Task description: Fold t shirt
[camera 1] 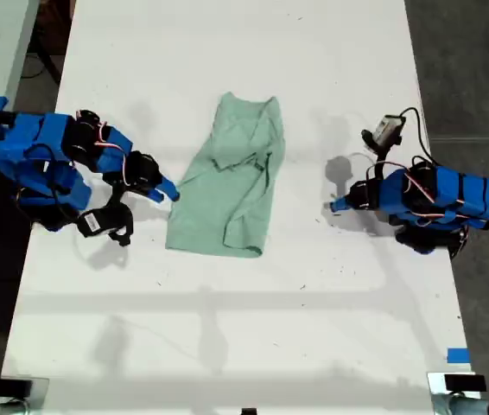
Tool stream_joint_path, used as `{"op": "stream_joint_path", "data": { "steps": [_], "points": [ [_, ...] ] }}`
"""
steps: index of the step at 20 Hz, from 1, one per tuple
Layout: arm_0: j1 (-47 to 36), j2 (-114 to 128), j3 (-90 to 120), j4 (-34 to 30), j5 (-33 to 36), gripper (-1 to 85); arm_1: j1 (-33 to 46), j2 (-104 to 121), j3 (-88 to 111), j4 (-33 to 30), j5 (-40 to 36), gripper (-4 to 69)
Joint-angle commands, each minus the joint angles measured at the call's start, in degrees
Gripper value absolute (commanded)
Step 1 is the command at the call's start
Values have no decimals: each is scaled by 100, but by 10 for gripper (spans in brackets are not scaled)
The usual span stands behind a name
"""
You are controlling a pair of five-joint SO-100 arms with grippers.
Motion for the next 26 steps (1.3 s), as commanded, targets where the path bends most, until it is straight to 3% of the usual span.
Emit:
{"op": "stream_joint_path", "data": {
  "steps": [1, 5, 8, 14, 15, 17, 18, 20, 26],
  "points": [
    [-79, -703, -598, -44, 220, 150, -79, 70, 352, 0, 62, 10],
    [0, -1758, -413, -466, 97, 209, -79, 70, 352, 0, 53, 10],
    [-62, -2479, -413, -773, 132, 212, -88, 70, 352, 0, 44, 10],
    [-439, -3691, -448, -791, 299, 195, -97, 70, 352, 0, 44, 10],
    [-475, -3929, -510, -817, 343, 181, -97, 70, 352, 0, 44, 10],
    [-501, -4280, -598, -853, 193, -2, -97, 70, 352, 0, 44, 10],
    [-475, -4289, -598, -844, 53, -2, -97, 70, 352, 0, 44, 10],
    [-483, -4087, -606, -624, -88, -2, -105, 70, 352, 0, 44, 10],
    [-650, -3120, -642, 905, -211, -2, -105, 70, 352, 0, 44, 10]
  ]
}}
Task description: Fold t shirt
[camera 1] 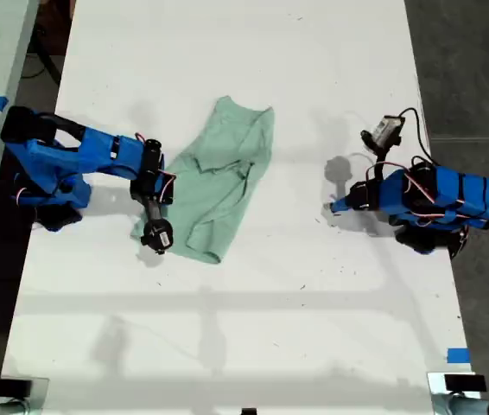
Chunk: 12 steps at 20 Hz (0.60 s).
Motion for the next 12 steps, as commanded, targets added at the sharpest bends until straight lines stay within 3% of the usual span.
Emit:
{"op": "stream_joint_path", "data": {
  "steps": [1, 4, 12],
  "points": [
    [-70, 703, -167, 413, -53, -2, -62, 70, 352, 0, 35, 10],
    [0, 1037, -809, 703, 18, -2, -53, 70, 352, 0, 35, 10],
    [-105, -149, -3182, 756, 993, -2, -53, 70, 352, 0, 35, 10]
  ]
}}
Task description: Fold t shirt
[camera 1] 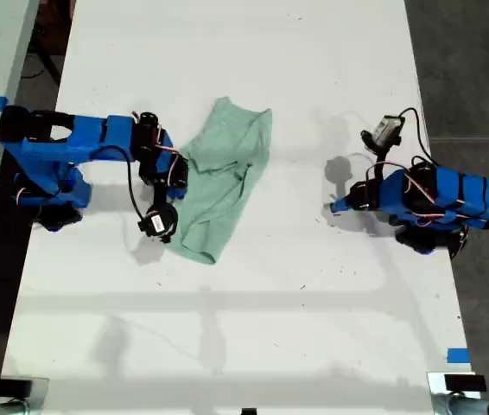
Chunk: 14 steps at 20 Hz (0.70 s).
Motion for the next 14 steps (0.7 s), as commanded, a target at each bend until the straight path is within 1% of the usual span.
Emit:
{"op": "stream_joint_path", "data": {
  "steps": [1, 4, 5, 6, 8, 10, 13, 14],
  "points": [
    [-9, -615, -1318, 0, 299, -2, -53, 70, 352, 0, 35, 10],
    [141, -1995, -2689, 0, 677, 10, -53, 70, 352, 0, 35, 10],
    [211, -2452, -3111, -9, 809, 170, -62, 70, 352, 0, 35, 10],
    [246, -2839, -3428, -9, 896, 249, -62, 70, 352, 0, 26, 10],
    [202, -3067, -3498, 88, 888, 259, -62, 70, 352, 0, 18, 10],
    [123, -2751, -3489, 334, 888, 245, -62, 70, 352, 0, 18, 10],
    [0, -1345, -3173, 466, 905, 214, -62, 70, 352, 0, 18, 10],
    [-35, -747, -3015, 466, 905, 188, -62, 70, 352, 0, 18, 10]
  ]
}}
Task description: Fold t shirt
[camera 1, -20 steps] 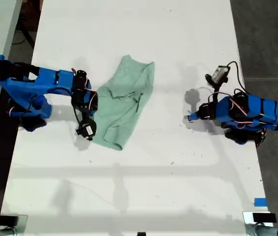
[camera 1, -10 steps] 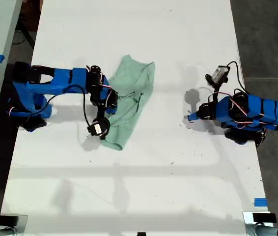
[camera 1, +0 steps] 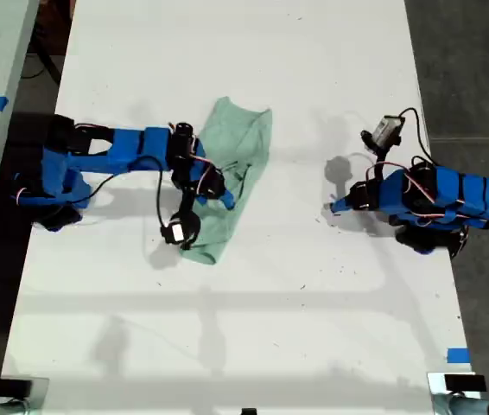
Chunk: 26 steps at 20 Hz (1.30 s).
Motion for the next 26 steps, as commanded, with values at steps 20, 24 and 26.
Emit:
{"op": "stream_joint_path", "data": {
  "steps": [20, 24, 26],
  "points": [
    [-299, 12841, 12612, -3226, -1644, -2, 9, 79, 352, -18, -9, 10],
    [-642, 12735, 12612, -3190, -1512, 15, 18, 79, 352, -9, 132, 9],
    [-817, 12656, 12612, -3182, -1283, 18, -53, 79, 352, 0, -97, 25]
  ]
}}
